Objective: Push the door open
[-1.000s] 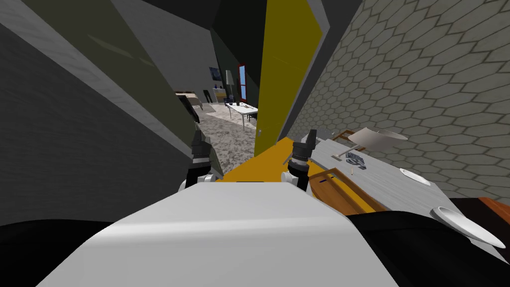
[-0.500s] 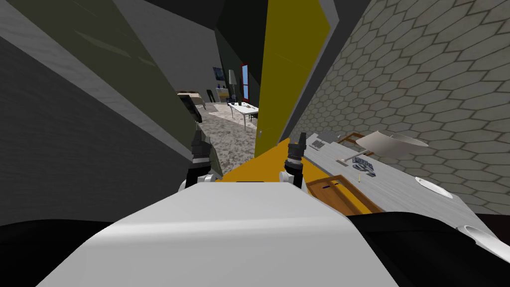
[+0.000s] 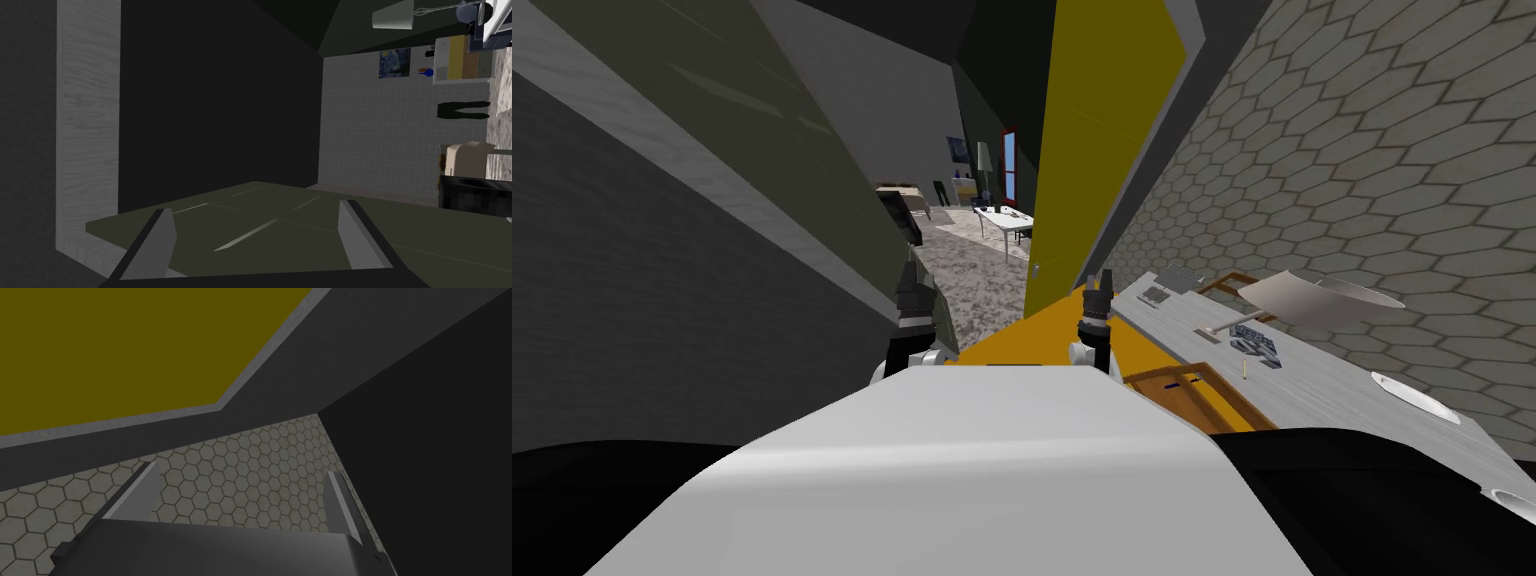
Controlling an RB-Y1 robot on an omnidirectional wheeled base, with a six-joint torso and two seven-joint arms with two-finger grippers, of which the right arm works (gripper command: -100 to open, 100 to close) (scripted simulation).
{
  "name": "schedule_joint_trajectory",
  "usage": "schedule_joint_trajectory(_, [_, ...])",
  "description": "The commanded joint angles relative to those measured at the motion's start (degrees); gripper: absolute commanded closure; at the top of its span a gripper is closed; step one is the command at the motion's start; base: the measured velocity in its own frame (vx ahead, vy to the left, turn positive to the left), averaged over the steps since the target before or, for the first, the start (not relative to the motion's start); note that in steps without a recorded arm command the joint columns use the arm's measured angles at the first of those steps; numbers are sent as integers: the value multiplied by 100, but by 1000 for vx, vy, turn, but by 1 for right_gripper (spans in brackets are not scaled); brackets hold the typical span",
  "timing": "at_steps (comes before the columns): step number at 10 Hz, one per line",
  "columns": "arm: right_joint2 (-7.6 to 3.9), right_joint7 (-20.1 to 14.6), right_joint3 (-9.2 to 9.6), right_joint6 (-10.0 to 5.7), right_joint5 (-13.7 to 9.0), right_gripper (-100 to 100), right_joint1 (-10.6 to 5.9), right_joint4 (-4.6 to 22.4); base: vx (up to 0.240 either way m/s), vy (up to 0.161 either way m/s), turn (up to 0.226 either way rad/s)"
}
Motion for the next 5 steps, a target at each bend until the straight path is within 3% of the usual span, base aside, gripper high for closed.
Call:
schedule_joint_trajectory(1, [-39, -44, -3, -52, 8, -100, -130, 286, 58, -61, 66])
schedule_joint_trajectory(4, [-65, -77, 4, -82, 19, -100, -238, 602, 39, -45, 58])
schedule_joint_trajectory(5, [-89, -112, 11, -114, 30, -100, -354, 823, 39, -53, 67])
